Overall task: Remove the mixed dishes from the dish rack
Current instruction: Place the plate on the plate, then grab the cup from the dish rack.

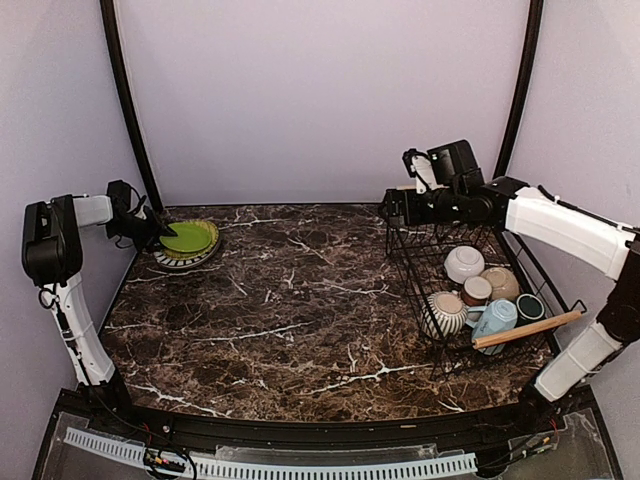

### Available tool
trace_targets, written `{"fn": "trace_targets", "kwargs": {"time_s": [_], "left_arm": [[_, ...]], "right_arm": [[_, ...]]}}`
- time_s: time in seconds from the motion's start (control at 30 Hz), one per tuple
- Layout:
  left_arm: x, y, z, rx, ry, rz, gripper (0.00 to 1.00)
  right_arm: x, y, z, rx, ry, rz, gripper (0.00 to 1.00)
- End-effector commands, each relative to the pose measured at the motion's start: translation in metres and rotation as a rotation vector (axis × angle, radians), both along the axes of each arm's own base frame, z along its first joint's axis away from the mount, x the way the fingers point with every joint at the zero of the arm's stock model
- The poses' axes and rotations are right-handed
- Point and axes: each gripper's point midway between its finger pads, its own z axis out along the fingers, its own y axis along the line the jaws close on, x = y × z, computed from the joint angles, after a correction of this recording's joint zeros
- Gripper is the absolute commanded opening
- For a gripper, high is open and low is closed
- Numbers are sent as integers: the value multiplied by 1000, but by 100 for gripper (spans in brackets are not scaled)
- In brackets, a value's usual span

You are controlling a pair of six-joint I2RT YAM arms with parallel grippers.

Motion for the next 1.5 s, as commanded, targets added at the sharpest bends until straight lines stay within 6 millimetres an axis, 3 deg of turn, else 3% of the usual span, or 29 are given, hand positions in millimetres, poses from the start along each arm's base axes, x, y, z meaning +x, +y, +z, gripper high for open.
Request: {"fn": "trace_targets", "kwargs": {"time_s": [0.0, 0.13, 0.33, 0.6, 0.73, 0.93, 1.2, 1.23, 1.33, 1.47], "left_arm": [[-4, -4, 8, 60, 16, -26, 48], [-8, 4, 21, 156, 11, -12, 66], [-14, 15, 39, 257, -6, 4, 86], [-16, 9, 61, 348, -45, -19, 91], [-17, -9, 85, 375, -117, -55, 91], [-22, -71, 143, 413, -316, -173, 96], [-42, -206, 218, 374, -504, -431, 99], [-44, -214, 228, 368, -525, -447, 99], [-54, -242, 225, 382, -548, -531, 99], [-62, -245, 201, 410, -518, -566, 99]], "right_arm": [[-9, -41, 11, -20, 43, -102, 99], [-16, -76, 5, -63, 97, -174, 99], [-35, -106, -7, -116, 185, -224, 99], [-71, -138, -31, -192, 325, -293, 99], [-98, -154, -44, -221, 434, -346, 99], [-142, -185, -60, -246, 603, -437, 99], [-182, -192, -82, -200, 771, -478, 99], [-186, -191, -85, -195, 786, -479, 99], [-200, -192, -98, -193, 843, -493, 94], [-213, -199, -109, -213, 889, -539, 91]]}}
